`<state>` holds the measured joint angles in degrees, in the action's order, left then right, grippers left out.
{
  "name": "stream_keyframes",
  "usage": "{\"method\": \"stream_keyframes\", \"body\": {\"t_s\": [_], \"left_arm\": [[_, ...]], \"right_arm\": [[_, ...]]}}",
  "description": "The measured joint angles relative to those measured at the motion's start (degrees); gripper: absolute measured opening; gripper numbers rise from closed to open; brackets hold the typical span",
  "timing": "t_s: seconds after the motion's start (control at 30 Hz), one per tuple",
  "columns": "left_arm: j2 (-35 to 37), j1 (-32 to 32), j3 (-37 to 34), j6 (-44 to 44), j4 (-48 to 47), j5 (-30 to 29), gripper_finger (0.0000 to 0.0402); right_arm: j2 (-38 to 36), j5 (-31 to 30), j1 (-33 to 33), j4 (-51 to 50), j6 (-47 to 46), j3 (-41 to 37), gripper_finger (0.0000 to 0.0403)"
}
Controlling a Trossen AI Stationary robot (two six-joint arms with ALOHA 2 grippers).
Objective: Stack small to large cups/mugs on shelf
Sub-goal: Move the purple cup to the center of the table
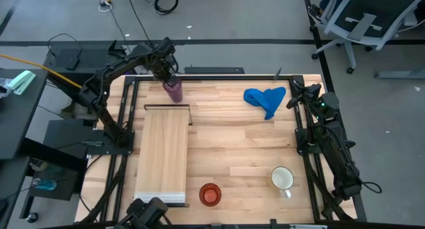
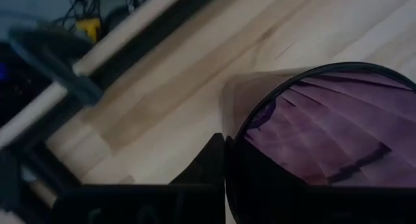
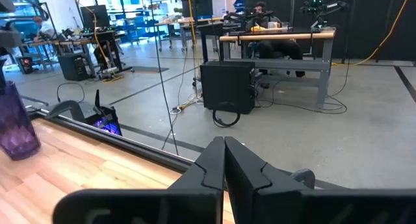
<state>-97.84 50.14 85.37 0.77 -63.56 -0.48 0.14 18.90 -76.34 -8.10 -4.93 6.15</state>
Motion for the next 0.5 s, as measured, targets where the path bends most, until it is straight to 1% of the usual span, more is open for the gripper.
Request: {"method": "stream_keyframes", "body": {"t_s": [0.07, 0.2, 0.4, 0.5], "left_arm": [[0.00, -0.69, 2.86, -0.02, 0.03, 0.01, 0.0012], [0.00, -2.93, 10.23, 0.01, -3.25, 0.14, 0.0012], [0.02, -9.47, 23.77, 0.05, -8.27, 0.32, 0.0012], [0.07, -13.77, 29.07, 0.31, -10.32, 0.40, 0.0012]], "right_arm": [[0.00, 0.00, 0.00, -0.01, 0.00, 0.00, 0.0017], [0.02, 0.00, 0.01, -0.02, 0.00, 0.00, 0.0017], [0.02, 0.00, 0.00, -0.02, 0.00, 0.00, 0.0017], [0.01, 0.00, 0.02, -0.01, 0.00, 0.00, 0.0017]]}}
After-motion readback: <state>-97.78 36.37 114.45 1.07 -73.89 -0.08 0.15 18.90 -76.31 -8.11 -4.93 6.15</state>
